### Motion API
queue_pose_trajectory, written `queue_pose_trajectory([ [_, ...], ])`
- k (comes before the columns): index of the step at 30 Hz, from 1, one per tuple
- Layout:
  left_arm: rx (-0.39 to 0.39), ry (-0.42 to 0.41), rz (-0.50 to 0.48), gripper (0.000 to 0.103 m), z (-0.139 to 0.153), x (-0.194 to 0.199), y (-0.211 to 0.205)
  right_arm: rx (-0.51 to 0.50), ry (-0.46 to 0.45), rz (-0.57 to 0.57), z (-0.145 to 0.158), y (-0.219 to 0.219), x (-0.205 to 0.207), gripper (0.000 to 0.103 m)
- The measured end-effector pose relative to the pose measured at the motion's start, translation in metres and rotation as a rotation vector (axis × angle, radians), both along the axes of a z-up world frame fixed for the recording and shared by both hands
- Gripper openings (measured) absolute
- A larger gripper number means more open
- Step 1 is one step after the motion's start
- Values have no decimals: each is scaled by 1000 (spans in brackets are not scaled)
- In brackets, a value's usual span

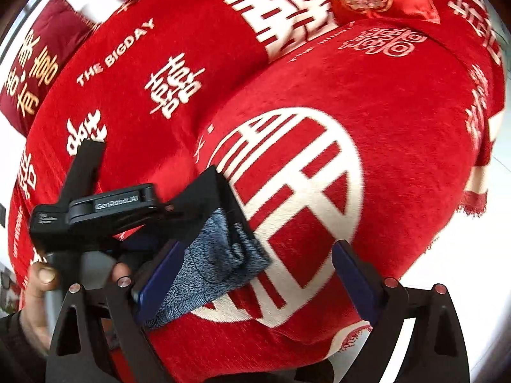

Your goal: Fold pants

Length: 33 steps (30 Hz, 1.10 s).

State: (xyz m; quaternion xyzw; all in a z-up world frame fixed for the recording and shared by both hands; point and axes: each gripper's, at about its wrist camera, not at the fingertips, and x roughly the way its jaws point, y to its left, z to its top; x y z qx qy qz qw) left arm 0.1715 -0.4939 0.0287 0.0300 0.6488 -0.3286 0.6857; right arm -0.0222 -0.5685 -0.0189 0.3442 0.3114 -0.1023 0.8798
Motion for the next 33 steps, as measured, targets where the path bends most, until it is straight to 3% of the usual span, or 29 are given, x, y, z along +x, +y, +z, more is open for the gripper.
queue_pose_trajectory([
  [2,-42,-3,-40,94,10,-9,-9,11,7,-18,0,-4,-7,95],
  [7,-66,-181,11,95,33,-9,22,4,0,-3,4,-4,-14,95],
  [9,54,-175,102,95,14,10,43,-14,-3,18,9,1,-10,95],
  [10,154,-111,130,93,-8,20,55,-26,-5,29,12,5,-5,95],
  [12,58,-166,88,93,6,17,70,-23,-10,50,13,12,4,95],
  [16,0,-291,139,94,42,13,121,-22,-13,92,16,30,15,95],
  [17,60,-339,182,96,45,14,142,-27,-13,103,17,35,15,95],
  [19,271,-401,294,97,35,21,182,-42,-16,125,21,45,13,95],
  [20,324,-402,343,97,29,26,202,-48,-14,134,23,49,13,95],
  [22,395,-296,469,97,-3,39,264,-55,-16,158,26,58,13,95],
  [23,377,-215,518,100,-18,44,294,-58,-15,168,28,63,15,95],
  [24,276,-188,557,100,-20,44,321,-61,-15,181,30,68,17,95],
  [26,254,-234,588,100,-7,44,351,-63,-10,214,35,80,25,95],
  [29,155,-259,639,100,9,48,400,-74,-28,288,51,106,37,95],
  [31,124,-238,732,100,11,52,447,-88,-42,383,64,129,57,95],
  [33,116,-167,800,100,0,55,489,-125,-53,521,79,166,92,95],
])
